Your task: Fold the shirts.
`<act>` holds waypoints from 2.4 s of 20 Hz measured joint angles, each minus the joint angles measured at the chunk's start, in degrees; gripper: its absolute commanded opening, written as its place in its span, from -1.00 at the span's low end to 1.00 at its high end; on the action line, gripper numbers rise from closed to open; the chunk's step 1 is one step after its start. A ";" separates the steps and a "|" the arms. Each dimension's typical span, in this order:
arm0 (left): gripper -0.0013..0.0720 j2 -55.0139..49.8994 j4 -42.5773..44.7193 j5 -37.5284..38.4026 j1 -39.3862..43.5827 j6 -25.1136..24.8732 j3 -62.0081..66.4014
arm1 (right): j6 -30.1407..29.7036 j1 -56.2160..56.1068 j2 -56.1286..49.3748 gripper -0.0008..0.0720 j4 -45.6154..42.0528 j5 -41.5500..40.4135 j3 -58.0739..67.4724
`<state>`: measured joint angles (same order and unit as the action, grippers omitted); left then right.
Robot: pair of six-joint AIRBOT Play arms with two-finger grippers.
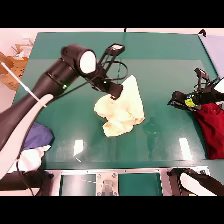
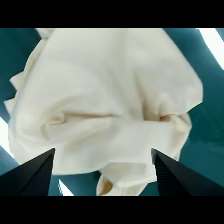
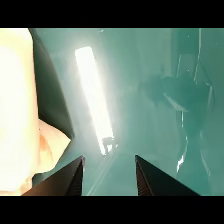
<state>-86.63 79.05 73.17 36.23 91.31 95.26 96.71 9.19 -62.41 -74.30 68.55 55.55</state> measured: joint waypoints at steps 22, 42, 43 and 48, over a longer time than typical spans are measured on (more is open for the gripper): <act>-0.89 -7.13 -27.50 -29.11 -13.88 -9.11 -28.00 | -26.29 -3.82 -31.56 -0.54 39.23 -5.68 3.82; -0.89 21.86 -30.88 -10.56 -20.94 -15.85 21.88 | -29.64 -2.19 3.82 -0.94 36.92 2.16 44.24; -0.89 23.39 -30.73 -10.51 -20.92 -16.13 22.58 | -29.20 -2.14 5.70 -0.94 35.19 1.60 45.44; -0.89 26.64 -26.29 -10.78 -20.92 -16.65 22.36 | -27.52 -2.14 9.66 -0.94 29.66 -0.42 46.45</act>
<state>-59.99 52.75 62.39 15.31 74.65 117.62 69.19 7.05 -52.75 -44.64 68.14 102.00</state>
